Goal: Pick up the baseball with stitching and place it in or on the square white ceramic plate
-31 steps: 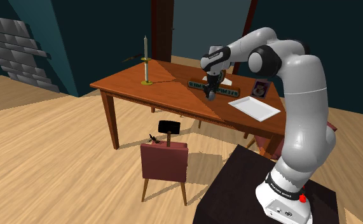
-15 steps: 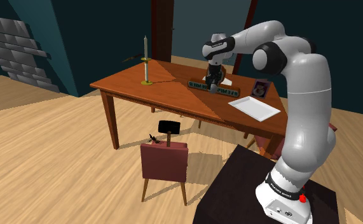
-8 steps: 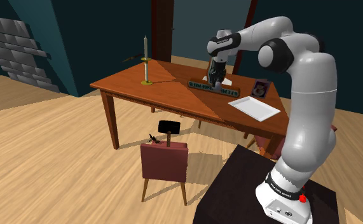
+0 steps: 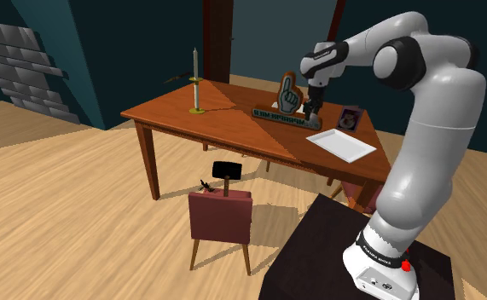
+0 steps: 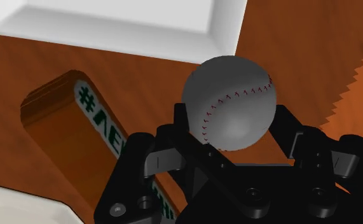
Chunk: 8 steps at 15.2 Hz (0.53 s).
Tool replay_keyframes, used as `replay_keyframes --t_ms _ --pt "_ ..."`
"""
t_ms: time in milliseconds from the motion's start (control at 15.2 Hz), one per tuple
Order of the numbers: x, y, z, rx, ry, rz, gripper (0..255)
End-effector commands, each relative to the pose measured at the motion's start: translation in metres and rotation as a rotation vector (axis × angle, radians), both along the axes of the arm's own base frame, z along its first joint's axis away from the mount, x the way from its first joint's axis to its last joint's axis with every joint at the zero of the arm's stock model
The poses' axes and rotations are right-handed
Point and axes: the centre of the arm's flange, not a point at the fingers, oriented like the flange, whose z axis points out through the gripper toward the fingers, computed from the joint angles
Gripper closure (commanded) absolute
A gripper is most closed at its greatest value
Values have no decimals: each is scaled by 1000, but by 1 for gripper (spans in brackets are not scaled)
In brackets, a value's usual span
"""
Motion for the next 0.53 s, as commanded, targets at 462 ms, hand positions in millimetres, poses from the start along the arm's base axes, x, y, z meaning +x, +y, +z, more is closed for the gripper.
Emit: replay_keyframes --t_ms 462 --pt "-111 -46 3 0 0 1 255"
